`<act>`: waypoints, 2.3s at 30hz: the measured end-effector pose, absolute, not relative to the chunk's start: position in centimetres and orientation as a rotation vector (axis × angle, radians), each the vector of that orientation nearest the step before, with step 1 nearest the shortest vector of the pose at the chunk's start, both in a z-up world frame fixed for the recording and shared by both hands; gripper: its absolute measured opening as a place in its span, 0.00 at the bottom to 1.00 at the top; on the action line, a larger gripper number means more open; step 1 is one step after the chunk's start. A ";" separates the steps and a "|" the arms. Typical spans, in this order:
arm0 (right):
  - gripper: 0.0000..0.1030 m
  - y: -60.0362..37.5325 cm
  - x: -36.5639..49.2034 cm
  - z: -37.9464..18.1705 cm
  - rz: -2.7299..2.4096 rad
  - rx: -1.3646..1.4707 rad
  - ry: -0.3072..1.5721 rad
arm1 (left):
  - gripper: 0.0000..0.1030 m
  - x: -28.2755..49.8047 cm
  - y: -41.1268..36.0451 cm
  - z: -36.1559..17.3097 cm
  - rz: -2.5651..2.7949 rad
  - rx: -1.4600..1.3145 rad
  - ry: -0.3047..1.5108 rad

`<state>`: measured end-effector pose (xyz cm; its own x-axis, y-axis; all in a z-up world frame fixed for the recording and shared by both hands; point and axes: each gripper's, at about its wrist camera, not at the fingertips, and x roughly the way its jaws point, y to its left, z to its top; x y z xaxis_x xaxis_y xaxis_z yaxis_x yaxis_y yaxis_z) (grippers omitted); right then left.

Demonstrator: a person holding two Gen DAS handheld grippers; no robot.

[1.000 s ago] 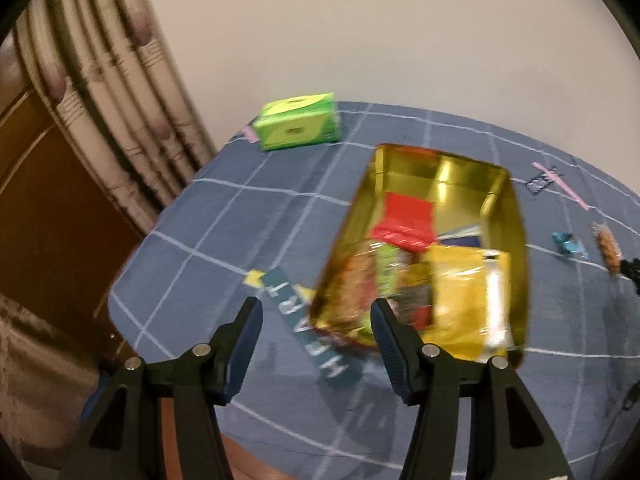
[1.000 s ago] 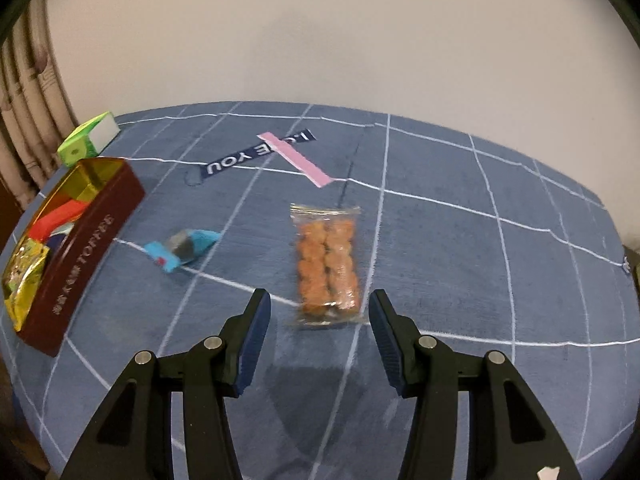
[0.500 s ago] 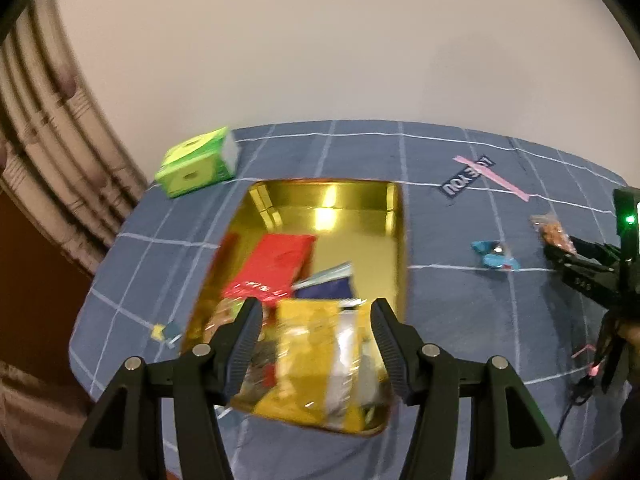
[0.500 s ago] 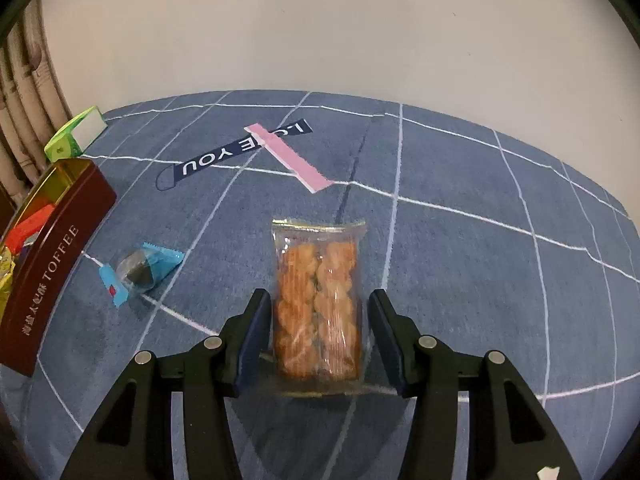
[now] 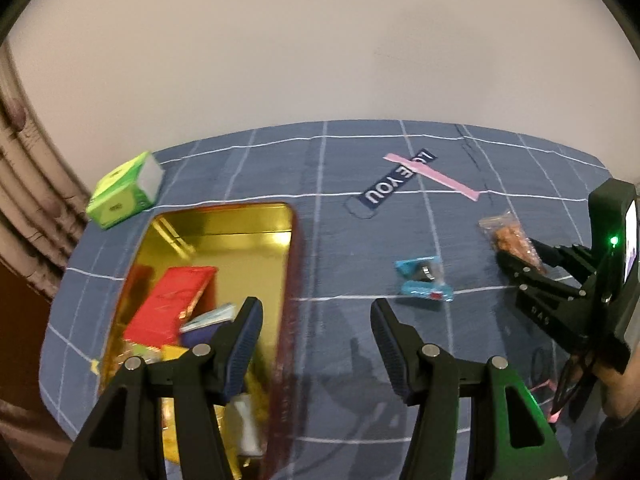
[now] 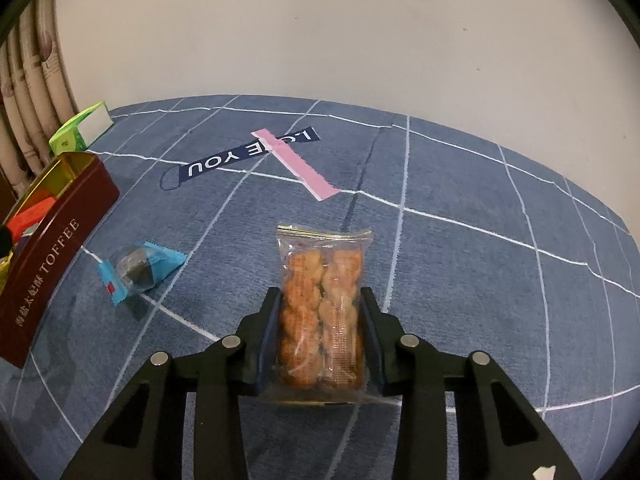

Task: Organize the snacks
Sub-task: 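Grasp the blue-wrapped candy with the left tool while the right tool holds the biscuit bag, then carry the blue candy into the tin and open the left tool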

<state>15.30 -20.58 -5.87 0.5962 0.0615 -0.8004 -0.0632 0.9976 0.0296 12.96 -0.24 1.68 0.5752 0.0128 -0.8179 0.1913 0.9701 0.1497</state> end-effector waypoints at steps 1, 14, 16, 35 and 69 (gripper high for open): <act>0.34 -20.6 15.2 -5.9 0.069 -0.004 0.929 | 0.56 13.2 -0.6 1.4 -0.112 0.232 0.959; 0.34 -24.3 10.5 -5.4 0.040 0.018 0.931 | 0.56 15.2 -4.7 -1.2 -0.193 0.201 1.014; 0.34 -24.4 10.5 -5.4 0.037 0.022 0.931 | 0.56 15.6 -5.5 -1.4 -0.205 0.199 1.023; 0.34 -24.6 10.2 -5.4 0.034 0.013 0.930 | 0.56 18.5 -7.0 -5.2 -0.257 0.148 1.170; 0.34 -24.5 10.4 -5.5 0.031 0.003 0.931 | 0.42 14.4 -5.8 -5.2 -0.264 0.220 1.144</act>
<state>10.36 -24.47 -5.53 0.5967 0.0279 -0.8020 -0.0250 0.9996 0.0162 14.38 -5.80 -5.20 0.3885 -0.0944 -0.9166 0.3173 0.9476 0.0369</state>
